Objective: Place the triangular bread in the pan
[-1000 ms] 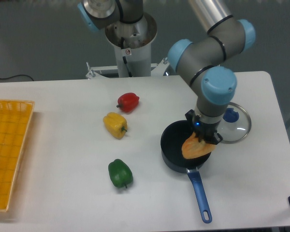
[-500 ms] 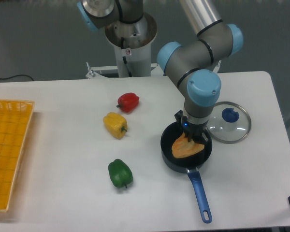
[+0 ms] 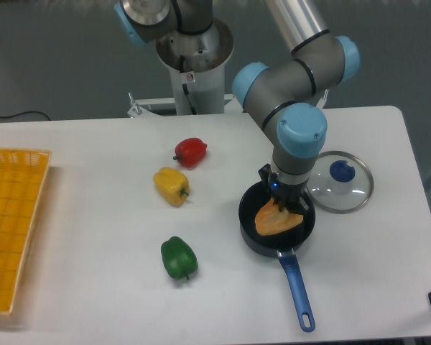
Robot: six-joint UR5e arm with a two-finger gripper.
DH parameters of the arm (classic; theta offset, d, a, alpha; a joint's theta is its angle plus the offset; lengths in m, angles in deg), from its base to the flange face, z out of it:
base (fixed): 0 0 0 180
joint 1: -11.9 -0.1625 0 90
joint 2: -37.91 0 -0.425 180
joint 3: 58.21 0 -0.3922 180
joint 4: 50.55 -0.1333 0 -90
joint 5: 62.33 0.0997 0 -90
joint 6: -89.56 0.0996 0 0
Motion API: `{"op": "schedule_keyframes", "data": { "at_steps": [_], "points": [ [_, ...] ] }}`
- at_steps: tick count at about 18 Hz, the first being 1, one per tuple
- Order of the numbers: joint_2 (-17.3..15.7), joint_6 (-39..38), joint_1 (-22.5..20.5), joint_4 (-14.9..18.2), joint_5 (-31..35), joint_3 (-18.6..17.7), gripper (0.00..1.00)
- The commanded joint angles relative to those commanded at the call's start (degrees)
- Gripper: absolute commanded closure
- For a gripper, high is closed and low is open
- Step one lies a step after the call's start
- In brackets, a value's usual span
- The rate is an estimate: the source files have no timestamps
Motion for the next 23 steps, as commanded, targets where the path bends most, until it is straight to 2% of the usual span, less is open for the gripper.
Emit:
{"op": "schedule_keyframes", "data": {
  "at_steps": [14,15,19,23],
  "points": [
    [0.61,-0.70,0.26,-0.79,0.09,0.27,0.77],
    [0.70,-0.79,0.26,-0.79,0.09,0.27,0.75],
    [1.05,-0.79,0.53,-1.84,0.09,-0.08,0.53],
    [1.05,-0.79,0.70,-2.20,0.18,-0.08,0.43]
  ]
}}
